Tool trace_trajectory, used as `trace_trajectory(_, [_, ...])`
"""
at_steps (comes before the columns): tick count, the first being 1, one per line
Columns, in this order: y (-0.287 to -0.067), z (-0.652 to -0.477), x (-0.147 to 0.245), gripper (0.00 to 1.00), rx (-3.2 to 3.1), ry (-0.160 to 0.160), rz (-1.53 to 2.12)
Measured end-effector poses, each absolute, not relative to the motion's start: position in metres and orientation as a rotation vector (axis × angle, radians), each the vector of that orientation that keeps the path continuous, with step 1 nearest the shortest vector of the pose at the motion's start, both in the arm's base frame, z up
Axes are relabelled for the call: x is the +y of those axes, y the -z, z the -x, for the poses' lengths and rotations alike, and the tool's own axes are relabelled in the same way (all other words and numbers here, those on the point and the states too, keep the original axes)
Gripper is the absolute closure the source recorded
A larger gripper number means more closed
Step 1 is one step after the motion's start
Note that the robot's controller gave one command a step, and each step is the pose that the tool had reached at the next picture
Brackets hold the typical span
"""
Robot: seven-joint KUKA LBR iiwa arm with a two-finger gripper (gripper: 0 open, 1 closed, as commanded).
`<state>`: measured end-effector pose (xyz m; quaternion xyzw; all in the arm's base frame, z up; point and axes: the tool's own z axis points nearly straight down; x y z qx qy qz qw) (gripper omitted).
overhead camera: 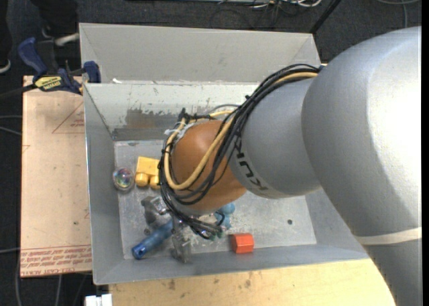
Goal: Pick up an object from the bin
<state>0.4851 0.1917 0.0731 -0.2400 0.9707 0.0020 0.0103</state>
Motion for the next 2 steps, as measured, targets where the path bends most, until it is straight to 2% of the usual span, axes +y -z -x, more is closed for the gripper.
trace_trajectory(1, [-0.070,-0.481,0.191,1.00,3.045,-0.004,0.753])
trace_trajectory(2, [-0.285,-0.485,0.207,1.00,3.067,-0.004,0.630])
